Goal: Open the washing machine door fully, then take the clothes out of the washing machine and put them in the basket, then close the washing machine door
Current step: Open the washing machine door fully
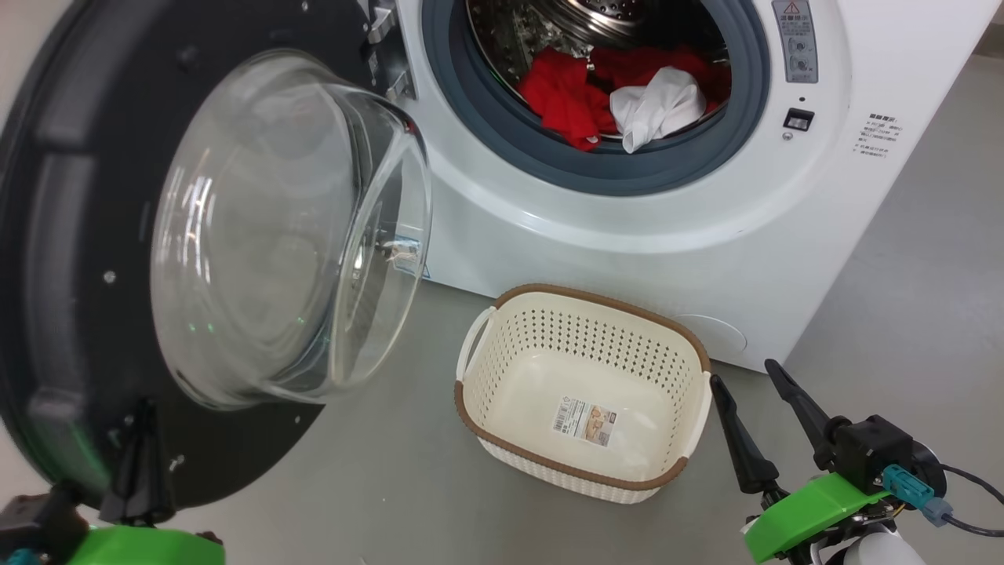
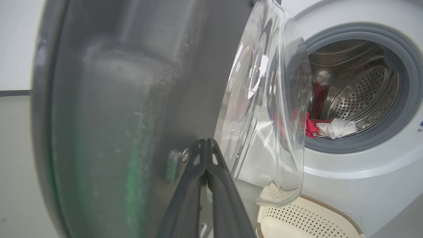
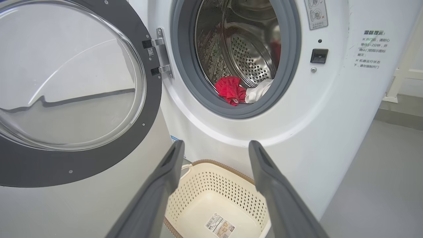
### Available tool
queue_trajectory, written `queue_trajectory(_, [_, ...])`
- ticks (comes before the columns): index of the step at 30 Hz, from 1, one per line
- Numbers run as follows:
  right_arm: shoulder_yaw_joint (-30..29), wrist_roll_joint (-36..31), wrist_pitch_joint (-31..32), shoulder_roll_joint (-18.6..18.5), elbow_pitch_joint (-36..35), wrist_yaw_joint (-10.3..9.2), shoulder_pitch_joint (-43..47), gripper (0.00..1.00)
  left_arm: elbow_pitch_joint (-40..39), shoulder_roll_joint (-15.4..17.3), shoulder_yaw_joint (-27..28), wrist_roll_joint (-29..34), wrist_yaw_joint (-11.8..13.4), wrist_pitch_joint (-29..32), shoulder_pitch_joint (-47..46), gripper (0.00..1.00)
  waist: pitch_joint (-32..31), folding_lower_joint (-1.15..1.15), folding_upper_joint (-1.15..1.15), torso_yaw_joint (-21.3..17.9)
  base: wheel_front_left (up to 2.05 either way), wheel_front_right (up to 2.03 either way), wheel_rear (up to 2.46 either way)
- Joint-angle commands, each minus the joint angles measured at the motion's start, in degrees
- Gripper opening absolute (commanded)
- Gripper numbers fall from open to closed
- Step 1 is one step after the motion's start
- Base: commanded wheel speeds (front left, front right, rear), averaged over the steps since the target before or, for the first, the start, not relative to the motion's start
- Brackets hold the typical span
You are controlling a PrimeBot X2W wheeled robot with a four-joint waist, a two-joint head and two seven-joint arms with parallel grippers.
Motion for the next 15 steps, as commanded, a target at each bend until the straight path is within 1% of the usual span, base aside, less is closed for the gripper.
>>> queue_trajectory(1, [1.4,-0.7,-0.8,-0.8,-1.5,0.36,-2.0,1.0,-0.8,2.7,3.3,0.4,0.0,-0.4,-2.7,0.0,0.2,0.0,0.0,-0.1,0.0,0.0,0.0])
queue_trajectory(15, [2.4,-1.0,-0.8,-1.5,-2.3,0.36,-3.5,1.0,5.1,5.2,11.1,3.3,-0.9,-0.4,-8.3,0.0,2.5,0.0,0.0,-0.9,0.0,0.0,0.0])
